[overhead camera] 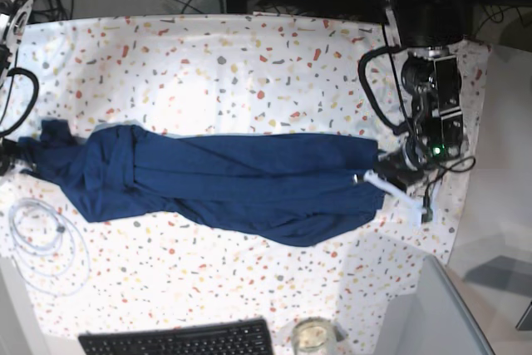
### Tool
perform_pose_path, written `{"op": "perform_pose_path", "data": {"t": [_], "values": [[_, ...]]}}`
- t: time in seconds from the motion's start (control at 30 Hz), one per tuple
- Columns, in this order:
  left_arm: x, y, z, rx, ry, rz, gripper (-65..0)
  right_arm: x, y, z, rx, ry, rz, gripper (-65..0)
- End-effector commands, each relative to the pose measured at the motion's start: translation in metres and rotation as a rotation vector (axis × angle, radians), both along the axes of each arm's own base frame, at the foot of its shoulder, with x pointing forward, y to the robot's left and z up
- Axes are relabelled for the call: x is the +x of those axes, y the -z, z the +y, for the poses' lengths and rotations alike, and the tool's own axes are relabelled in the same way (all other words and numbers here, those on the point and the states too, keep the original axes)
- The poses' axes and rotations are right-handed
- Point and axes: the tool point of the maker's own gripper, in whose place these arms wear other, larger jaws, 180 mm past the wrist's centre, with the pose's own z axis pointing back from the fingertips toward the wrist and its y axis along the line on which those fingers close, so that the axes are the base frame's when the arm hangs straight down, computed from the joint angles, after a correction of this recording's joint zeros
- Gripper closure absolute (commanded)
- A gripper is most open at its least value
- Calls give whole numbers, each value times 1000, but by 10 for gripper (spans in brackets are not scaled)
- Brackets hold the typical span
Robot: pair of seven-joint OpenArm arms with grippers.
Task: Layout the t-shirt on the table in an organized manner, then fold the t-shirt properly
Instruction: 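Lift the navy shirt with both grippers, stretching it between them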
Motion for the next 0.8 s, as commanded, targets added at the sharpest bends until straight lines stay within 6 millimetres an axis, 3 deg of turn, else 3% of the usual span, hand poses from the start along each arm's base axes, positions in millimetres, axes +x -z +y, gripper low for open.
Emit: {"op": "perform_pose_path", "data": {"t": [0.0, 0.1, 0.2, 0.3, 0.4, 0.47, 0.53, 0.63, 0.7, 0.77], "values": [[4, -8, 4, 7, 1, -45, 0, 12, -19, -16, -33, 15, -51, -11], [-23, 9, 16, 36, 0, 5, 0, -3, -19, -19, -51, 11, -16, -11], [-50, 14, 27, 72, 7, 35, 0, -38, -32, -34, -83, 64, -3, -6], [-67, 0, 39, 132, 35, 20, 0, -65, -52, -36, -140, 69, -6, -6], [-70, -16, 51, 183, 55, -4, 0, -75, -73, -36, -196, 46, -6, -6], [-63, -21, 54, 195, 57, 4, 0, -68, -81, -36, -205, 43, -24, -6], [-42, -33, 54, 192, 53, -14, 0, -41, -98, -39, -225, 21, -68, -6], [-10, -39, 55, 162, 30, -17, 0, -1, -99, -34, -224, -59, -39, -6], [6, -33, 47, 150, 51, 3, 0, 15, -86, -31, -204, -93, 2, -6], [9, -18, 36, 145, 86, 47, 0, 18, -64, -25, -181, -121, 53, -6]]}}
